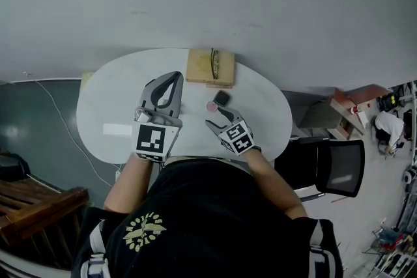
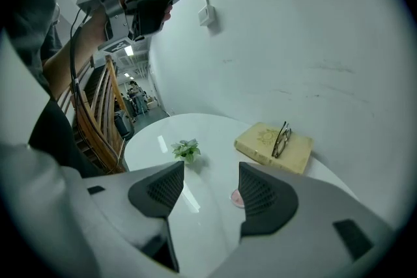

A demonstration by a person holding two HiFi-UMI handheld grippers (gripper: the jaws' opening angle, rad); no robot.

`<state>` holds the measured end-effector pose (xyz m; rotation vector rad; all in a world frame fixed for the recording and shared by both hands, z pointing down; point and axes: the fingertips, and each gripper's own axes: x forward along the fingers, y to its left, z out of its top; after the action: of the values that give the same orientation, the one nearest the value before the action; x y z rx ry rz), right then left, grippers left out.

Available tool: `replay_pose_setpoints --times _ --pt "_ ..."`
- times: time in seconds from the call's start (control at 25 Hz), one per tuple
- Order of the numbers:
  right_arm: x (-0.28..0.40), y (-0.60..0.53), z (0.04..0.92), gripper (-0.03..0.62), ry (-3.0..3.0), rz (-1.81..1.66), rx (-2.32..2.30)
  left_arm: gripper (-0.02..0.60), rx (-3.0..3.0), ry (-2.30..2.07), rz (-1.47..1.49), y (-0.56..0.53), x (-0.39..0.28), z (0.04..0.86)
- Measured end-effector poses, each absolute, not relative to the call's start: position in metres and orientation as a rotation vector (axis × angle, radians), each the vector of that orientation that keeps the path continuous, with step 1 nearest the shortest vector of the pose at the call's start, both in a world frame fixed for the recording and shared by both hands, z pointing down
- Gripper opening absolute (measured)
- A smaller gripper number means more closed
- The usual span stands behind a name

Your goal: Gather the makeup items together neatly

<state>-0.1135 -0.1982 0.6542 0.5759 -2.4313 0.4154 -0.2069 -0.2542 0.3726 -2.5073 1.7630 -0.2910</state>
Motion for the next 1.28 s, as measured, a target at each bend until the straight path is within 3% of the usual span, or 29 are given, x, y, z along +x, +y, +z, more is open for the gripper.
replay_pose_setpoints --times 0.64,1.28 --pt "-0.124 -0.224 0.763 0.272 -2.184 0.455 0.470 0.012 -2.592 1.653 -0.309 -0.290 -0.204 0.389" --pt "-0.127 -0.242 0.800 0.272 -2.079 0.437 0.417 0.012 -2.625 1.694 -0.352 -0.307 -0.219 0.413"
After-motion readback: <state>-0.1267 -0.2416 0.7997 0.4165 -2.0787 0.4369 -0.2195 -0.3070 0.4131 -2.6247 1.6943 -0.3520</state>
